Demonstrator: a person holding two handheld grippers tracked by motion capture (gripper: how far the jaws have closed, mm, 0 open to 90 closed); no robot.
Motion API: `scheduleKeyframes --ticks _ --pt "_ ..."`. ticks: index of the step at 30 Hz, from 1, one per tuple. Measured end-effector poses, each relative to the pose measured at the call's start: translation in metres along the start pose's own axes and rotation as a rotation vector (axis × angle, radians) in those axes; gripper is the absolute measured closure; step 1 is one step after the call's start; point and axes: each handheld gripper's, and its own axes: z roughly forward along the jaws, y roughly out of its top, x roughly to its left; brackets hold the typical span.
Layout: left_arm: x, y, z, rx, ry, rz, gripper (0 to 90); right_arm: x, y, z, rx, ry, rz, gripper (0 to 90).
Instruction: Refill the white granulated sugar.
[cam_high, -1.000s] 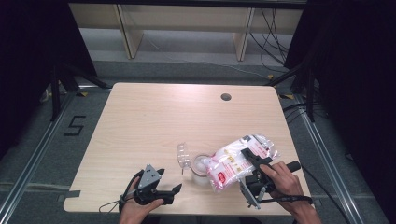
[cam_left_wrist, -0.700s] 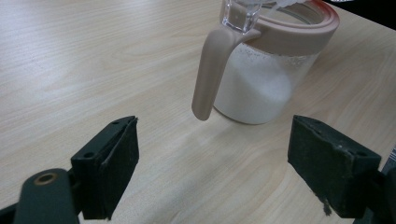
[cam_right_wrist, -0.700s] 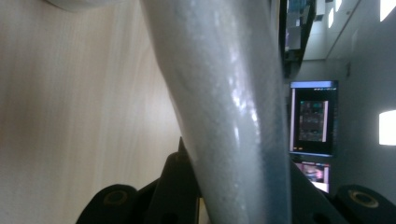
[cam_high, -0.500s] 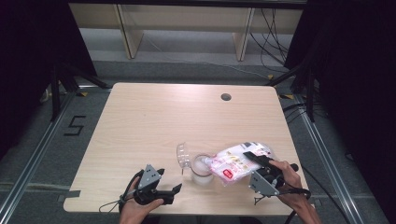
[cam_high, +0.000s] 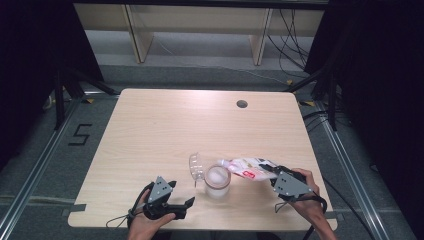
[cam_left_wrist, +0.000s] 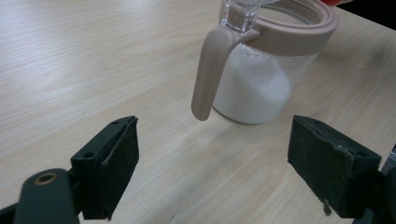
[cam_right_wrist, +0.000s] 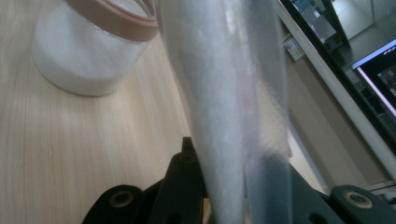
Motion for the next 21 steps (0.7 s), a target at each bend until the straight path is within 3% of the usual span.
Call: scheduleKeyframes --ticks 2,10,19,20,21 --pt "0.0 0.0 0.0 0.002 0.0 0.004 16.2 -0.001 -0.002 0.003 -0.012 0.022 0.068 85.9" --pt "0.0 0.0 0.0 0.01 0.009 0.007 16.2 -0.01 -0.008 0.01 -0.066 0.018 0.217 86.1" --pt "0.0 0.0 0.001 0.005 0.005 0.001 16.2 -0.02 -0.019 0.014 -0.088 0.008 0.328 86.2" --pt "0.0 0.0 0.001 0.004 0.001 0.0 16.2 -0.021 -0.021 0.015 -0.104 -0.005 0.322 86.3" --pt "0.0 0.0 0.001 0.005 0.008 0.0 16.2 -0.022 -0.022 0.015 -0.1 -0.001 0.349 86.3"
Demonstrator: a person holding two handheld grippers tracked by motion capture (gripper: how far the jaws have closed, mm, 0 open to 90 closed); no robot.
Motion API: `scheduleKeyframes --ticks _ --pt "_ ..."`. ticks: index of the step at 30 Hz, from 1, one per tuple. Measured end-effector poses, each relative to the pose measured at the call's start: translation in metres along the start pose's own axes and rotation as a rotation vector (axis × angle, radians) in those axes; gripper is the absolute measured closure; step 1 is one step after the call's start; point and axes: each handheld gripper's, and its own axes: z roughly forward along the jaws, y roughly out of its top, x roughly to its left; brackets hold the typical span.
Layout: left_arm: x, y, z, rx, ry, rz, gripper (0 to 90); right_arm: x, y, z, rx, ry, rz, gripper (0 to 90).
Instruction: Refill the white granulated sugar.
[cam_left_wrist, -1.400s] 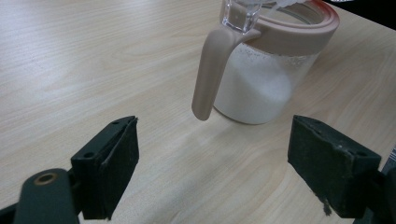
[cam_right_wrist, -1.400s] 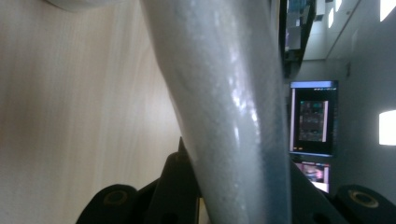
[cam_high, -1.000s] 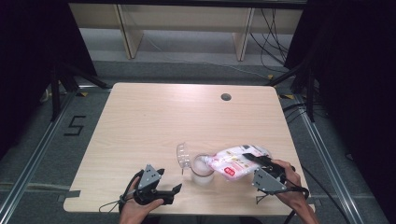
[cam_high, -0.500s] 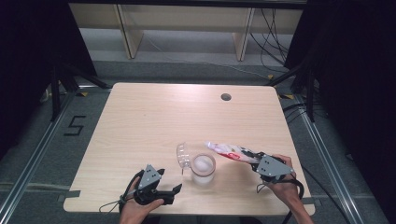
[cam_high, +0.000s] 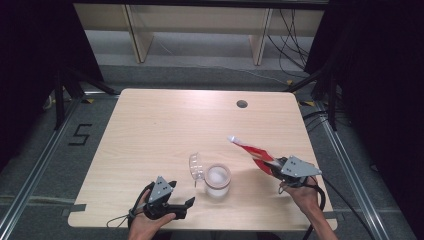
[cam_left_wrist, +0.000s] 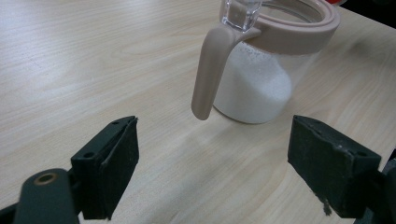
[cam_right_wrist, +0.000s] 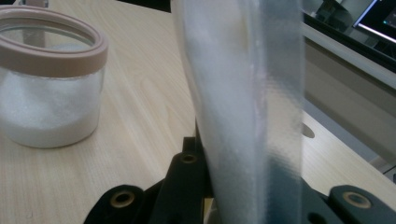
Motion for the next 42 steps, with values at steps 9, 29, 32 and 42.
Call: scheduleKeyframes --ticks 9,29,32,42 --pt "0.002 0.0 -0.001 0.002 0.001 0.019 16.1 -0.006 -0.006 0.009 -0.01 0.009 0.057 86.6" --pt "0.001 0.0 -0.001 -0.002 0.007 0.012 16.0 -0.015 -0.02 0.023 -0.025 0.003 0.153 86.6" --pt "0.001 0.0 -0.002 0.004 0.005 0.002 16.0 -0.014 -0.022 0.023 -0.034 -0.011 0.179 86.6" --pt "0.002 0.0 -0.002 0.007 0.01 0.02 16.0 -0.017 -0.026 0.017 -0.011 -0.019 0.156 84.6"
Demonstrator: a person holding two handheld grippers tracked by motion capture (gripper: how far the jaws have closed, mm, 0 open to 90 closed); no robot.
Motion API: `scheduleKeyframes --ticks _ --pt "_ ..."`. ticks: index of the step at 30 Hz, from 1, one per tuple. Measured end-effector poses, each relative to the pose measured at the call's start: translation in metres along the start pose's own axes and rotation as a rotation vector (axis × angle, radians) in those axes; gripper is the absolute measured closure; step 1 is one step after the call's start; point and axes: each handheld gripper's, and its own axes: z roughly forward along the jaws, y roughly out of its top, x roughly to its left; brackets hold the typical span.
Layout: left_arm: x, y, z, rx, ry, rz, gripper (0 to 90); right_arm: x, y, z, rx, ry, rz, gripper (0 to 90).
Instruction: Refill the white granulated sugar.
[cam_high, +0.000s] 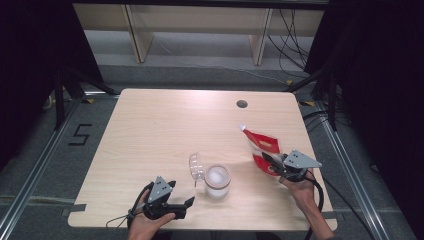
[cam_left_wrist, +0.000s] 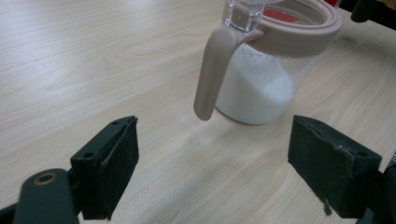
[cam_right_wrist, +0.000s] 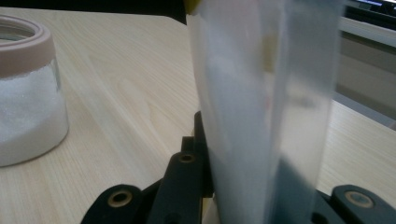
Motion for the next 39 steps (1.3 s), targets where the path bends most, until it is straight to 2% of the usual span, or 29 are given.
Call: scheduleKeyframes --ticks 1,2,3,6,9,10,11,13,15,16,18,21,23,24,25,27,28,30,32,34,36,37,39 --pt "0.0 0.0 0.0 0.0 -0.001 -0.001 16.0 0.0 0.0 -0.001 0.004 -0.004 0.01 84.4" --pt "0.0 0.0 0.0 -0.001 0.0 0.0 16.0 0.0 -0.001 -0.002 -0.006 -0.017 -0.002 84.4" --pt "0.0 0.0 0.001 -0.005 -0.006 -0.002 16.0 0.0 -0.002 -0.003 -0.002 -0.017 0.011 84.4" --pt "-0.001 0.0 0.0 0.0 -0.001 -0.01 16.0 -0.003 -0.004 -0.007 0.027 -0.009 0.006 84.1" --pt "0.0 0.0 0.001 -0.005 -0.007 -0.003 16.0 -0.004 -0.006 -0.008 0.013 -0.023 0.019 83.9" --pt "-0.001 -0.001 0.003 -0.011 -0.013 -0.025 16.0 -0.004 -0.007 -0.011 0.025 -0.024 0.033 83.8" --pt "-0.001 -0.001 0.003 -0.009 -0.016 -0.028 16.0 -0.005 -0.007 -0.011 0.029 -0.012 0.025 83.7" --pt "0.0 0.0 0.001 -0.003 -0.003 -0.003 16.0 -0.006 -0.007 -0.011 0.023 -0.01 0.019 83.3" --pt "0.0 0.0 0.001 -0.008 -0.007 -0.006 16.0 -0.005 -0.007 -0.01 0.016 -0.024 0.015 82.6" --pt "0.001 0.0 0.001 -0.003 -0.006 -0.003 16.0 -0.004 -0.007 -0.011 0.021 -0.028 0.031 81.7" --pt "0.0 -0.001 0.001 -0.004 -0.007 -0.01 16.0 -0.006 -0.006 -0.012 0.025 -0.026 0.01 79.6" --pt "0.0 0.001 0.001 -0.008 -0.007 -0.005 16.0 -0.007 -0.006 -0.014 0.015 -0.037 0.035 75.8" --pt "-0.001 -0.001 0.002 -0.003 -0.008 -0.023 16.0 -0.008 -0.006 -0.016 0.021 -0.037 0.032 72.5" --pt "0.0 0.0 0.001 -0.003 -0.005 -0.006 16.0 -0.008 -0.005 -0.017 0.026 -0.039 0.037 70.2" --pt "0.0 0.0 0.0 -0.004 0.001 -0.005 16.0 -0.008 -0.005 -0.017 0.004 -0.052 0.04 68.6" --pt "0.0 0.001 0.001 -0.008 0.002 -0.008 16.0 -0.009 -0.004 -0.018 0.023 -0.042 0.028 65.2" --pt "0.0 0.0 0.001 0.001 -0.003 -0.023 16.0 -0.008 -0.004 -0.019 0.028 -0.045 0.038 61.4" --pt "0.0 0.0 0.0 -0.001 -0.001 -0.01 16.0 -0.006 -0.004 -0.02 0.038 -0.054 0.064 55.5" --pt "0.001 0.001 0.001 -0.007 0.002 -0.004 16.0 -0.007 -0.003 -0.02 0.032 -0.043 0.051 53.9" --pt "0.0 0.0 0.001 -0.002 -0.002 -0.025 16.0 -0.007 -0.001 -0.022 0.036 -0.057 0.062 49.4" --pt "0.0 0.0 0.001 -0.014 -0.006 -0.021 16.0 -0.005 -0.001 -0.025 0.032 -0.069 0.092 46.6" --pt "0.0 0.0 0.001 -0.014 -0.009 -0.027 16.0 -0.006 -0.001 -0.026 0.031 -0.057 0.081 46.5" --pt "0.0 0.0 0.001 -0.005 0.0 -0.023 16.0 -0.004 0.0 -0.029 0.028 -0.069 0.056 44.8"
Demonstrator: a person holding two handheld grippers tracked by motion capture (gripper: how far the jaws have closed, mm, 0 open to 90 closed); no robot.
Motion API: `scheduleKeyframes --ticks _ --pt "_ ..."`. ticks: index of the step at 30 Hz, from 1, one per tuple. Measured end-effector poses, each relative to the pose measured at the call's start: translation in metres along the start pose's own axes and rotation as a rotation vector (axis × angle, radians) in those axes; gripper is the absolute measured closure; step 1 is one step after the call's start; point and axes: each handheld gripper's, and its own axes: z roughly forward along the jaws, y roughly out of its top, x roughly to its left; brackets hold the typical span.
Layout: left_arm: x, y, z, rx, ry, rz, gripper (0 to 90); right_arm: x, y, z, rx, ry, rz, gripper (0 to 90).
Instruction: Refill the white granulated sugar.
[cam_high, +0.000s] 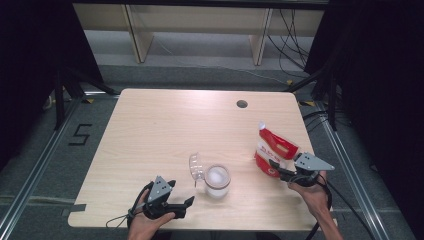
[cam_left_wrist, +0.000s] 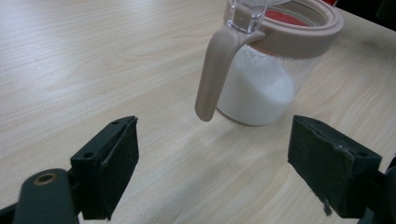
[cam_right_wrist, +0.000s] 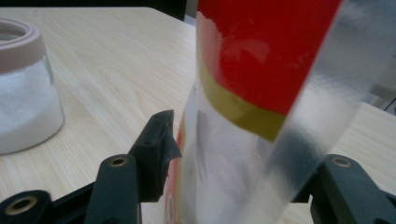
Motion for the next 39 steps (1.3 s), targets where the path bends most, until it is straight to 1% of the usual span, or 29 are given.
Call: scheduleKeyframes --ticks 1,2,4,5,6,10,11,12,13,14,16,17,18,19,21,24,25,26,27,28,30,31,32,33,35,36,37,38,39 --pt "0.0 0.0 0.0 -0.002 -0.001 -0.002 16.0 0.001 0.001 -0.003 0.01 -0.004 0.016 43.1" --pt "0.0 0.0 0.0 -0.005 -0.008 0.001 16.0 0.003 0.001 -0.007 0.016 -0.004 0.063 40.9" --pt "0.0 0.001 0.0 -0.007 -0.007 0.003 16.0 0.003 0.002 -0.013 0.011 -0.013 0.064 39.5" --pt "0.0 0.0 0.001 -0.008 -0.005 -0.004 16.0 0.003 0.002 -0.014 0.019 0.003 0.08 38.7" --pt "0.0 0.0 0.0 -0.002 -0.004 0.001 16.0 0.004 0.002 -0.018 0.01 -0.03 0.061 37.2" --pt "0.0 0.0 0.0 -0.005 -0.004 0.0 16.0 0.007 0.002 -0.026 0.049 -0.032 0.089 36.5" --pt "-0.001 0.0 0.0 -0.003 -0.001 -0.002 16.0 0.008 0.003 -0.029 0.06 -0.047 0.095 35.9" --pt "-0.001 0.0 0.0 -0.002 -0.001 -0.003 16.0 0.006 0.002 -0.03 0.043 -0.064 0.073 35.0" --pt "0.0 0.0 0.0 -0.004 -0.006 0.005 16.0 0.008 0.003 -0.033 0.07 -0.045 0.112 34.3" --pt "0.0 0.0 0.0 -0.008 -0.005 0.0 16.1 0.009 0.003 -0.035 0.064 -0.061 0.14 33.9" --pt "0.001 0.0 0.0 -0.003 -0.003 0.006 16.0 0.012 0.003 -0.041 0.081 -0.07 0.161 33.9" --pt "0.0 -0.001 0.0 0.002 0.001 -0.004 16.0 0.009 0.002 -0.043 0.082 -0.057 0.12 33.6" --pt "0.0 -0.001 0.0 0.002 0.0 -0.003 16.0 0.012 0.002 -0.048 0.086 -0.075 0.162 32.8" --pt "0.0 0.0 0.0 -0.001 0.001 0.0 16.0 0.01 0.002 -0.049 0.075 -0.069 0.149 32.5" --pt "0.0 0.0 0.0 -0.001 0.001 -0.004 16.0 0.013 0.001 -0.057 0.086 -0.092 0.183 31.9" --pt "0.0 0.0 0.0 -0.004 -0.003 -0.003 16.0 0.013 -0.002 -0.066 0.089 -0.103 0.175 31.3" --pt "0.0 0.0 0.0 0.001 -0.001 -0.004 16.0 0.015 -0.002 -0.069 0.098 -0.102 0.191 31.0" --pt "0.0 0.0 0.0 0.0 -0.003 -0.003 16.0 0.014 -0.003 -0.07 0.092 -0.097 0.177 30.6" --pt "0.001 0.0 0.001 -0.003 -0.005 -0.006 16.0 0.015 -0.003 -0.071 0.096 -0.104 0.18 30.5" --pt "0.001 0.0 0.001 -0.007 -0.012 -0.012 16.0 0.017 -0.003 -0.074 0.109 -0.102 0.207 30.2" --pt "0.002 0.0 0.0 -0.002 -0.004 -0.003 16.0 0.016 -0.004 -0.075 0.108 -0.093 0.191 29.6" --pt "0.002 0.0 0.0 0.0 -0.004 -0.015 16.0 0.019 -0.004 -0.076 0.115 -0.096 0.211 28.7" --pt "0.002 0.0 0.0 -0.001 -0.008 -0.029 16.0 0.02 -0.005 -0.077 0.118 -0.097 0.197 28.5" --pt "0.003 0.0 0.0 0.002 0.0 -0.022 16.0 0.023 -0.004 -0.078 0.132 -0.093 0.233 28.4" --pt "0.004 0.0 -0.001 0.002 0.012 -0.014 16.1 0.024 -0.005 -0.077 0.13 -0.086 0.202 27.1" --pt "0.004 0.0 -0.001 -0.003 0.012 -0.02 16.0 0.028 -0.005 -0.078 0.149 -0.085 0.235 26.8" --pt "0.004 0.001 0.0 -0.014 0.011 -0.028 16.1 0.027 -0.005 -0.077 0.148 -0.081 0.202 25.5" --pt "0.004 0.001 -0.001 -0.012 0.012 -0.022 16.0 0.029 -0.005 -0.077 0.144 -0.078 0.195 24.8" --pt "0.004 0.001 0.0 -0.015 0.011 -0.027 16.1 0.031 -0.005 -0.077 0.147 -0.069 0.212 24.2"
